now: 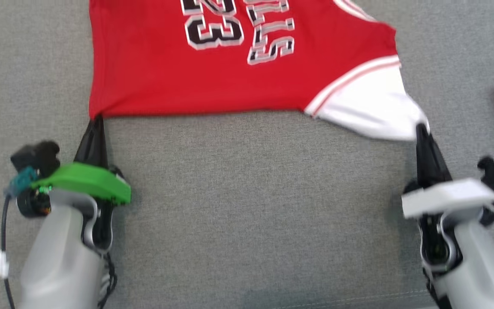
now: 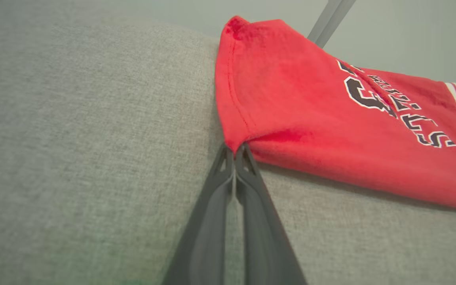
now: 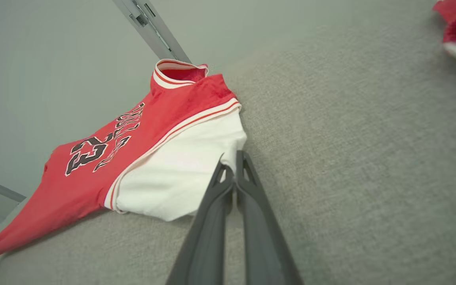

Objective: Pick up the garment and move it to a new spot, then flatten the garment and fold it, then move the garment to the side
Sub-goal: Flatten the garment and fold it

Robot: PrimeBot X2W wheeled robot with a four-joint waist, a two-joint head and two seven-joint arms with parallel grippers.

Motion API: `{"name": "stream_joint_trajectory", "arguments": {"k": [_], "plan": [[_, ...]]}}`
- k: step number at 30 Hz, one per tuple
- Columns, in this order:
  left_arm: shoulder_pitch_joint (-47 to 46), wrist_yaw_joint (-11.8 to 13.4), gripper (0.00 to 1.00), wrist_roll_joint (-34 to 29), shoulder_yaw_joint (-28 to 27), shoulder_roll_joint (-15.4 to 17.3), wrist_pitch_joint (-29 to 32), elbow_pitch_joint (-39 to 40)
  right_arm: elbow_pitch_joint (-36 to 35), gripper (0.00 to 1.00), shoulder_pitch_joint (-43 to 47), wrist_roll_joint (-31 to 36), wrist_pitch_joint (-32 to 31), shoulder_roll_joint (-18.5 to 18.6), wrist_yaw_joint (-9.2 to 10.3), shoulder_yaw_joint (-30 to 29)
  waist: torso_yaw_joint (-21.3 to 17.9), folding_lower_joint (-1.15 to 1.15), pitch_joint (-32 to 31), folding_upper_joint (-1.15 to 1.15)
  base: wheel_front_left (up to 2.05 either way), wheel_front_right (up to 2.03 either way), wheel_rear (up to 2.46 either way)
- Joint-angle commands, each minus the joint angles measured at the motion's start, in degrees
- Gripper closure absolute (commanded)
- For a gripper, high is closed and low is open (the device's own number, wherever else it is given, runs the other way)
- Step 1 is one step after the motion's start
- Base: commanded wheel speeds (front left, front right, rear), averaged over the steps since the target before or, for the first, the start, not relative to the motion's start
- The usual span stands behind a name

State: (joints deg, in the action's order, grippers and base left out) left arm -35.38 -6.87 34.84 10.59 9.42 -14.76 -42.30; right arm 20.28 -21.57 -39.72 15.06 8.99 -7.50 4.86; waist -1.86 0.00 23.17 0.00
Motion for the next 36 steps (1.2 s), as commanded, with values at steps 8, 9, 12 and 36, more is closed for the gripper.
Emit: {"name": "stream_joint_trajectory", "arguments": {"k": [8, 9, 12, 36], "plan": [[23.6, 8.6, 1.0, -1.3, -2.1, 3.8, 3.6, 25.5, -13.1, 1.0, 21.8, 0.2, -1.4, -0.6, 0.04, -1.5, 0.1, 0.0, -5.9, 0.0, 0.0, 0.0, 0.0], [26.2, 9.8, 1.0, -1.3, -2.4, 4.2, 4.8, 29.1, -14.7, 1.0, 24.1, 0.5, -2.1, -0.8, 0.04, -2.2, 0.1, 0.0, -6.5, 0.0, 0.0, 0.0, 0.0], [33.6, 13.4, 1.0, -1.4, -2.9, 5.9, 9.2, 39.6, -19.4, 1.0, 29.8, 1.5, -5.1, -1.9, 0.05, -4.0, -0.1, 0.0, -8.3, 0.0, 0.0, 0.0, 0.0], [46.7, 23.3, 1.0, -1.5, -1.3, 9.3, 26.4, 63.2, -35.4, 1.0, 33.0, 1.4, -27.9, -6.1, 0.03, -10.5, -1.2, 0.0, -7.2, 0.0, 0.0, 0.0, 0.0]]}}
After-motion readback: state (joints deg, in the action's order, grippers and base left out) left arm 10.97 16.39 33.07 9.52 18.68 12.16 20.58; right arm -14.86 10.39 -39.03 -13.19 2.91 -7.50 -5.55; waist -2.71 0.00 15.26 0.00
